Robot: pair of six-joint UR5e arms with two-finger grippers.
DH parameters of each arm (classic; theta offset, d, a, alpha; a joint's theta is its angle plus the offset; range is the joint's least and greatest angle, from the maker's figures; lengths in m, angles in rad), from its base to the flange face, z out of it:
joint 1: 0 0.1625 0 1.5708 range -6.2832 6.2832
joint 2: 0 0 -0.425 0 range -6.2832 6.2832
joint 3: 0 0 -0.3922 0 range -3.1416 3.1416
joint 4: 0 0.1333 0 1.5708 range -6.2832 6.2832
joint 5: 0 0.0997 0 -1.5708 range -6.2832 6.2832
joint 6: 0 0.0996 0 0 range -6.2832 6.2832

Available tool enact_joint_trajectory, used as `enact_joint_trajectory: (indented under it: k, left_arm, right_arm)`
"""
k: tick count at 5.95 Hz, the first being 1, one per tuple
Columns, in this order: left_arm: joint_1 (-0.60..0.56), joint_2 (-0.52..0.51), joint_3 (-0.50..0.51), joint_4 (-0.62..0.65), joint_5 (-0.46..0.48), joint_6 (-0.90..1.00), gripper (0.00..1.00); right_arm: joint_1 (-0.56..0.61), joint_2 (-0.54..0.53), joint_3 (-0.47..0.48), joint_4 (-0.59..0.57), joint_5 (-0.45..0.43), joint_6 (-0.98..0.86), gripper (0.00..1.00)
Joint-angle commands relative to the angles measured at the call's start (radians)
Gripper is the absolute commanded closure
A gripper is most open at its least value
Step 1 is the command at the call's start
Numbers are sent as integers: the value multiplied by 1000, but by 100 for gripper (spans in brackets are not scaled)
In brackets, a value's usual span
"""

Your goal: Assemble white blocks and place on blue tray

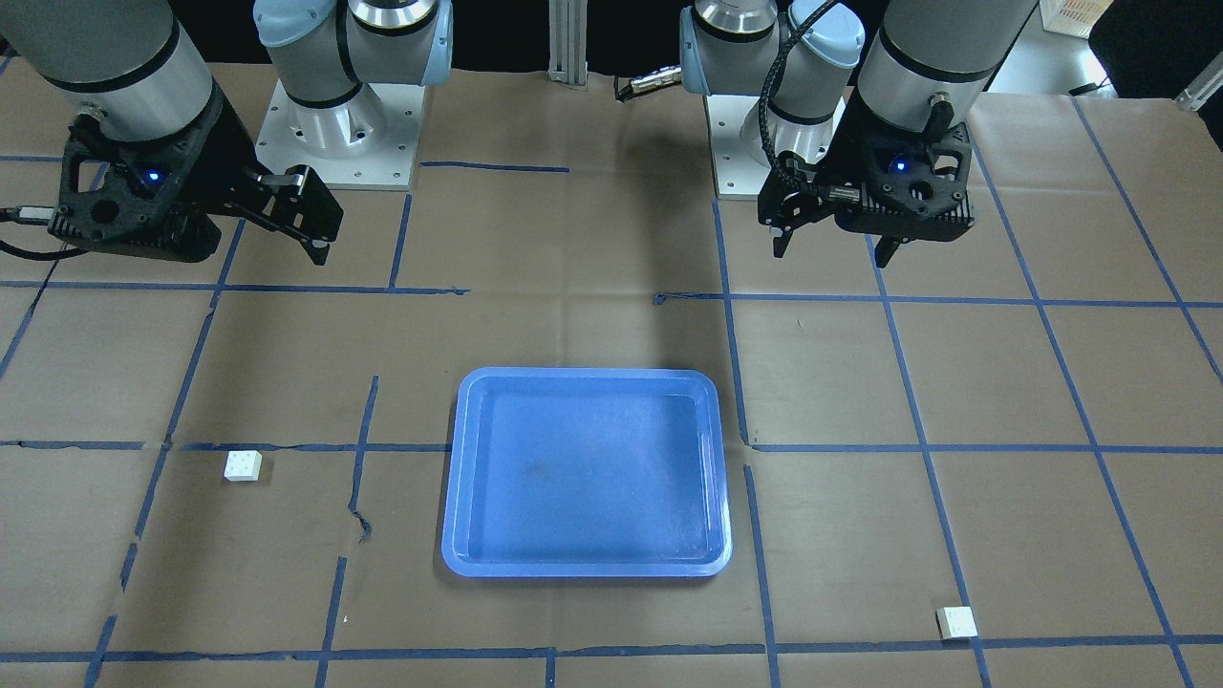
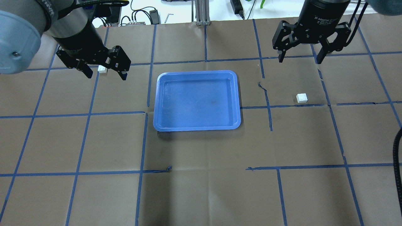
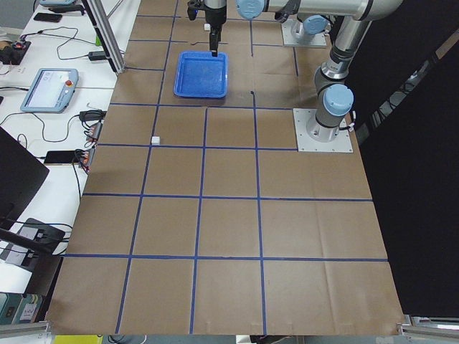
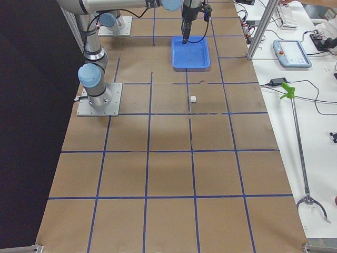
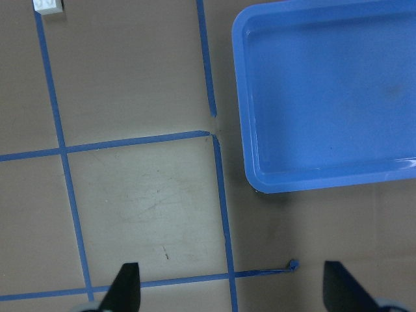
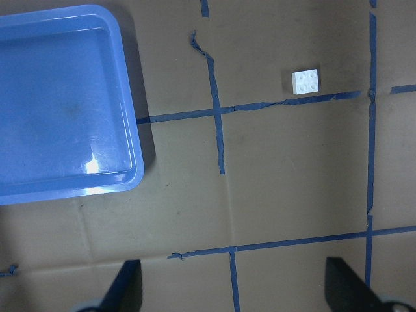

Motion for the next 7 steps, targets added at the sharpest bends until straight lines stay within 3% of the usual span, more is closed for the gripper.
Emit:
enact_joint_trajectory:
  k: [1,4,5,7]
  left_arm:
    - [0,-1,-3,0,-2,1,0]
    - [14,-19,-11,0,-2,15,0]
    - [73,-30,-11,0,-5,20,0]
    - [192,-109,1,11,-3,12,0]
  right_arm:
    - [0,0,2,-3,4,3,0]
    - [0,2,-1,0,-1,-3,0]
    - [-5,2,-1,0,2,-26,0]
    - [-43,6,2,6,0,-301,0]
